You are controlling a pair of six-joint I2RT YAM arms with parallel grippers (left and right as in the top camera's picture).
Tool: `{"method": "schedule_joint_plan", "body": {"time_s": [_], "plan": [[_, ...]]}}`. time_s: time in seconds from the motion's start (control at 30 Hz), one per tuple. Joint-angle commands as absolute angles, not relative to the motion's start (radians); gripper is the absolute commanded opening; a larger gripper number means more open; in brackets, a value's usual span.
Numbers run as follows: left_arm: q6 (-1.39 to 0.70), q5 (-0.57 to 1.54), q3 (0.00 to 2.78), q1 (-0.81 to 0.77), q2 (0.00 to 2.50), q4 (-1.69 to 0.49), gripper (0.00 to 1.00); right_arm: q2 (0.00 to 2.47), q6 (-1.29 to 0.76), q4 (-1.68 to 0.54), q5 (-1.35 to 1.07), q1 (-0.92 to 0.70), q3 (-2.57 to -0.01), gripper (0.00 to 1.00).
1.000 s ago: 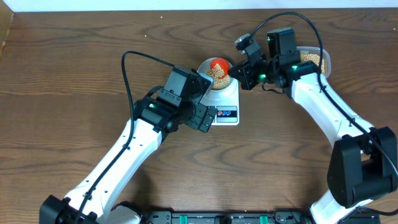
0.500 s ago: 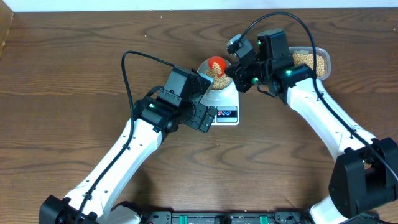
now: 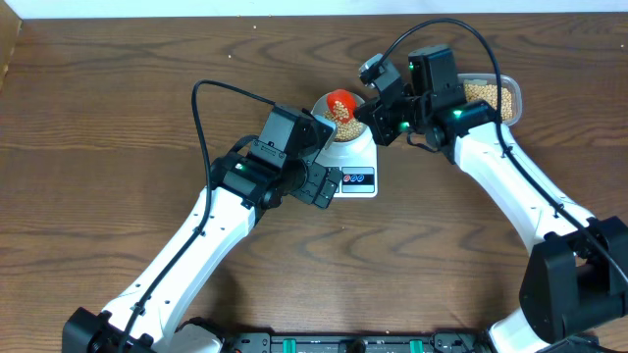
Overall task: Scoop item into bowl and weigh 50g on scale
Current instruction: 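Tilt the red scoop slowly to trickle soybeans into the bowl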
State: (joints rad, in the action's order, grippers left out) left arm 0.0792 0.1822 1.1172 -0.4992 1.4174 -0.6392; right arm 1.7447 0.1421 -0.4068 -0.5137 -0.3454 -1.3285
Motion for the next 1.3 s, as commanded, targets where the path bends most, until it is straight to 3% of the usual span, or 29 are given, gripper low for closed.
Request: {"method": "schedule_joint_plan", "body": {"time_s": [0.0,1.07,1.27], "plan": [[0.086,0.191,1.118,-0.494,1.408,-0.639,0.98,1.720,0.124,-0.408,-0.557,-0.331,-1.328,0.01],[0.086,0.191,1.118,-0.494,1.408,-0.639,0.98,1.720,0.148,-0.409,-0.552,-0.331,-1.328,0.01],[0.086,0.191,1.118,-0.494,1.408,-0.639,0.98,1.720,0.241,-0.425,-0.552,-0.334,-1.328,0.01]]}}
